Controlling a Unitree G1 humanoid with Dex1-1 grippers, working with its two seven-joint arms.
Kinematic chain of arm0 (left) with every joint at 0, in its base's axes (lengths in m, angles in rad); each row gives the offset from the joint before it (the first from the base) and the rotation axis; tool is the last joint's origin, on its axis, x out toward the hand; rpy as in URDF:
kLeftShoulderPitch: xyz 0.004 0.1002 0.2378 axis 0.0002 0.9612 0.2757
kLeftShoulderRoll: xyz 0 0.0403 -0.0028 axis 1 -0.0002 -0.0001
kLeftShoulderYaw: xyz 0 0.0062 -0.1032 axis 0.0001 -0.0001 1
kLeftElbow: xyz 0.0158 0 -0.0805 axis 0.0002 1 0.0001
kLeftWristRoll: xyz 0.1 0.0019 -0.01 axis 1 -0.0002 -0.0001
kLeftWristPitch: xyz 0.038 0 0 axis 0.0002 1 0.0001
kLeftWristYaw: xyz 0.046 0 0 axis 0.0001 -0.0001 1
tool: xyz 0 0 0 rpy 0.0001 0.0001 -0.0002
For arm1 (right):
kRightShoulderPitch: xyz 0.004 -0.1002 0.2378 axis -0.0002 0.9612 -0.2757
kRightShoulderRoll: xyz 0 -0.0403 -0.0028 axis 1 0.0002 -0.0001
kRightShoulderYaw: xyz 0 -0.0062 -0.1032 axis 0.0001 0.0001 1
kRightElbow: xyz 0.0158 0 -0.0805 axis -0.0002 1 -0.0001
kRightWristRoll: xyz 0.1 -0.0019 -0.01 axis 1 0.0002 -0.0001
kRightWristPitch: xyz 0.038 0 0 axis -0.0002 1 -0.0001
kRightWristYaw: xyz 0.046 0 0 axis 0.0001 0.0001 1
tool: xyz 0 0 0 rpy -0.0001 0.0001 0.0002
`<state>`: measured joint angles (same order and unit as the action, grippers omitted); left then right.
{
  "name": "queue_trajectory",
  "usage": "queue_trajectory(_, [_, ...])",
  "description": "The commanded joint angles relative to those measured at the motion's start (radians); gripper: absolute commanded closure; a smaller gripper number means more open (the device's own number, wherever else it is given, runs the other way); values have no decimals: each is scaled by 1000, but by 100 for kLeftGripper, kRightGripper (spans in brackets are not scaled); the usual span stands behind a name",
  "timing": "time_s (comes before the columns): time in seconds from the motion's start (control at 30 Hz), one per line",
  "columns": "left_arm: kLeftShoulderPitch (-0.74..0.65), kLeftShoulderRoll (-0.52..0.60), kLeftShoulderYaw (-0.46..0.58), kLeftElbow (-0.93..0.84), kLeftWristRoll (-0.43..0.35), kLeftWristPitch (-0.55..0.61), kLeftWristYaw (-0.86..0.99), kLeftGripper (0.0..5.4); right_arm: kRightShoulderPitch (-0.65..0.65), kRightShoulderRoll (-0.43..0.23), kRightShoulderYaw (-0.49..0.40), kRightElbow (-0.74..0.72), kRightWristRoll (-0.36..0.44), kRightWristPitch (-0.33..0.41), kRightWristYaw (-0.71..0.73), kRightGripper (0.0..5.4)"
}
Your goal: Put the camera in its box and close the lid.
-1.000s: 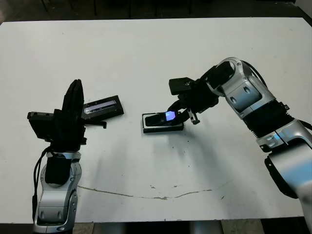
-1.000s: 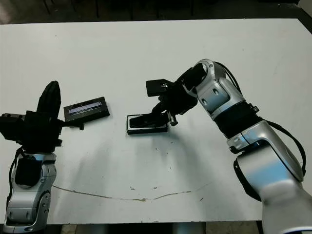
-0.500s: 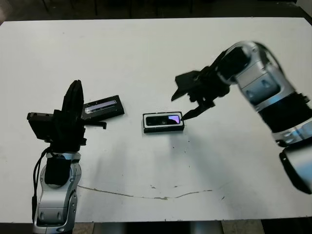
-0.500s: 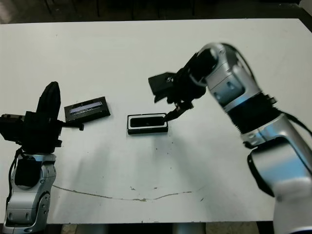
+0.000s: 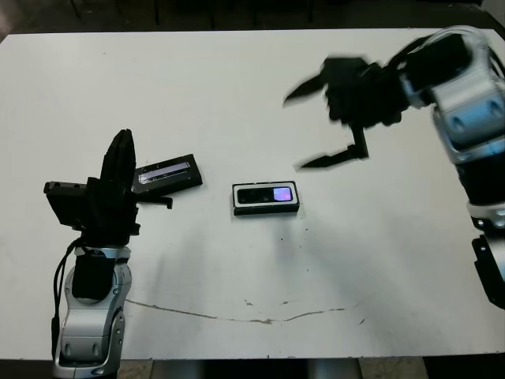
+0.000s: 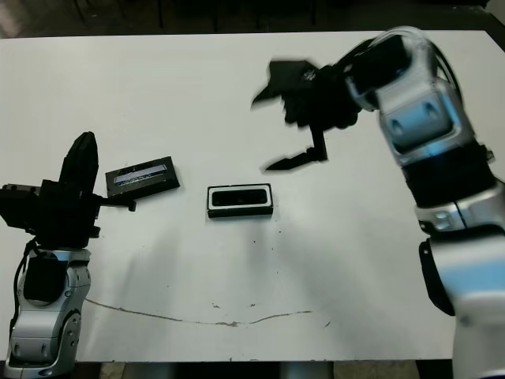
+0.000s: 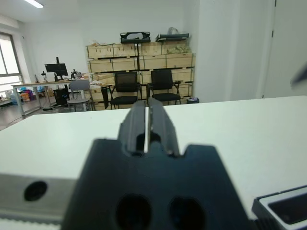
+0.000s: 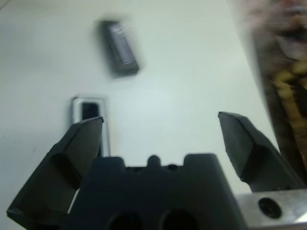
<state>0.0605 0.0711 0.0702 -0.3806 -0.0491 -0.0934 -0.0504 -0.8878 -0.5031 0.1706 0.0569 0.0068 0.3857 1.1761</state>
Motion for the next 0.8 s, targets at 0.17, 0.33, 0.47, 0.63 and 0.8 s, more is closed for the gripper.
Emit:
queue_trajectory(0.17, [-3, 90, 77, 18, -15, 8, -54, 540, 343, 62, -213, -137, 124, -61, -297, 118])
queue_trajectory(0.33, [-68, 291, 137, 2, -57, 123, -217, 531, 461, 53, -279, -73, 225, -145, -296, 211])
queue_trajectory(0.47, [-189, 494, 149, 38, -98, 237, -398, 481, 500, 38, -285, -25, 243, -196, -299, 279])
queue_trajectory(0.63, [-361, 582, 95, 201, -150, 252, -567, 391, 502, 42, -291, 44, 287, -258, -280, 372])
queue_trajectory(0.8, [-498, 591, 29, 370, -214, 350, -716, 301, 511, 27, -294, 46, 296, -261, -300, 464])
